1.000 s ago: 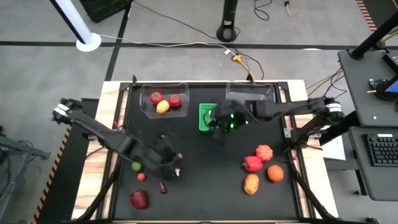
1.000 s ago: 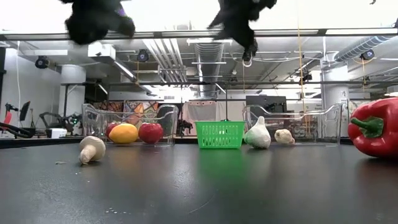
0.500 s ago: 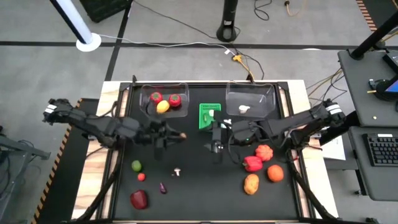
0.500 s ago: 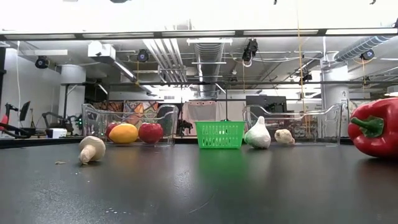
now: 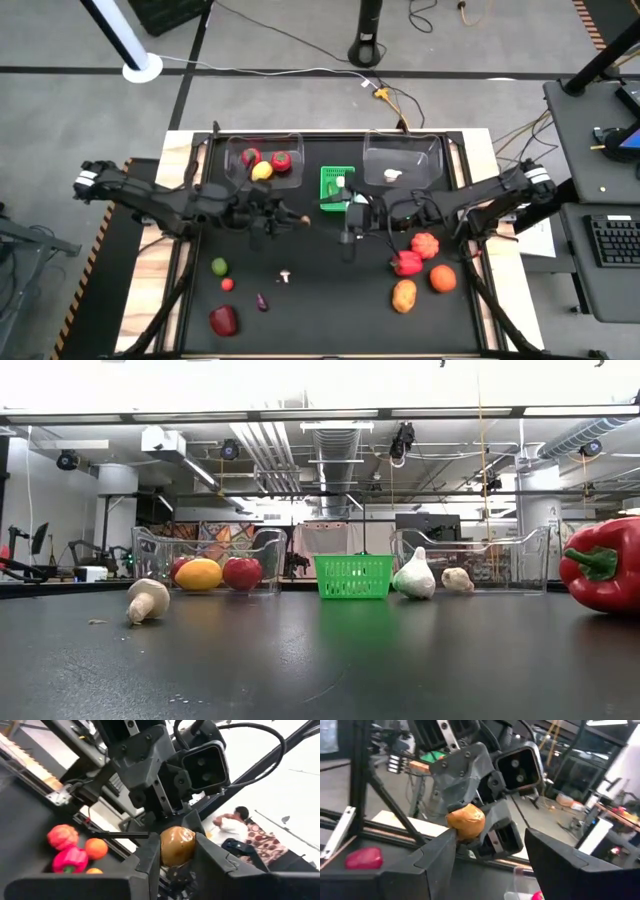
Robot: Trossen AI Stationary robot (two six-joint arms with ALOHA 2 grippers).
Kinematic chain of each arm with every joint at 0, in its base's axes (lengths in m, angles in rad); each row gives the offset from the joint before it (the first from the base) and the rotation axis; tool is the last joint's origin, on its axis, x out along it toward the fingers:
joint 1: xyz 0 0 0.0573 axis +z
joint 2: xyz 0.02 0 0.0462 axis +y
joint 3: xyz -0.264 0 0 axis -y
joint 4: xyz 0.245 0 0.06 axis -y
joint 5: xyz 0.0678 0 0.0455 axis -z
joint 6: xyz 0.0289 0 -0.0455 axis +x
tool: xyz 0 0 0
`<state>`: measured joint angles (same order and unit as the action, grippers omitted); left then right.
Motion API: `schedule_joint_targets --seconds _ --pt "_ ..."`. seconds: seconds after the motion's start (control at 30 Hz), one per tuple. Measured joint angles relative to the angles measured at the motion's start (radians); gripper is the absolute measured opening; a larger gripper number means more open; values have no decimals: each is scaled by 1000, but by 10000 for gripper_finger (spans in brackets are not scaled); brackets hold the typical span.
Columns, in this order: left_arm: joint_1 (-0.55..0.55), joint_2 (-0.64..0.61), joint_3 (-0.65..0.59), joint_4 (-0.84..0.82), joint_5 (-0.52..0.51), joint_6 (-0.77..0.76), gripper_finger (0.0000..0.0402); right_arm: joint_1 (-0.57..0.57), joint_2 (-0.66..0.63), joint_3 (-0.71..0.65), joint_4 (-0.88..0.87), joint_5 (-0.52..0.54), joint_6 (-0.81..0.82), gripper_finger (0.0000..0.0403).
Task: Sort produce into baskets
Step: Put the small potato into the green basket
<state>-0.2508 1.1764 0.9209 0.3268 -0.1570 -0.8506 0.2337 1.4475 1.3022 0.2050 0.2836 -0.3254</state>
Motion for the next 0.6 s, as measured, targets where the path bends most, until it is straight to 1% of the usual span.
schedule_joint_targets --seconds 0.13,0.2,0.27,0.33,0.6 --pt "3 14 0 27 3 -9 76 7 0 0 2 -2 -9 216" --pt "7 16 0 30 -17 -21 76 11 0 0 2 0 -29 212" --pt "15 19 0 24 -62 -25 76 13 1 2 11 -5 -32 209" --pt "23 21 0 14 -75 -27 76 14 2 2 9 -2 -31 206" --pt "31 22 0 32 -73 -27 77 14 2 2 14 -2 -34 205"
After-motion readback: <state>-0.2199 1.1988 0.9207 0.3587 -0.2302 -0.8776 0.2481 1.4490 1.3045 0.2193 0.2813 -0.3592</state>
